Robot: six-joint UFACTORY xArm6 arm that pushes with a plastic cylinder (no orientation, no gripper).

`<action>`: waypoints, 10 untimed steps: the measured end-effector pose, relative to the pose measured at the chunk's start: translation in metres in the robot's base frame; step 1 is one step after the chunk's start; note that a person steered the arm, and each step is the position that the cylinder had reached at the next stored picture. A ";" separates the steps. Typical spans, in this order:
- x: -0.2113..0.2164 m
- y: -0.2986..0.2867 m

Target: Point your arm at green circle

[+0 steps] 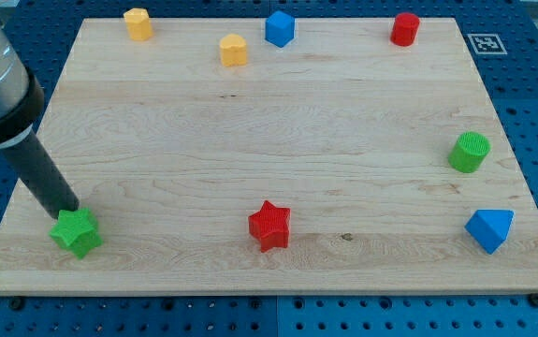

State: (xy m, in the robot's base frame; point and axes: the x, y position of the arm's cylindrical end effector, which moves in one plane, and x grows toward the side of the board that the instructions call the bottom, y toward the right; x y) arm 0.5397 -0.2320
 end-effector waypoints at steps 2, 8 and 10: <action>-0.070 0.094; -0.136 0.458; -0.100 0.540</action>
State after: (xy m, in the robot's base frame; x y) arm 0.4400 0.3082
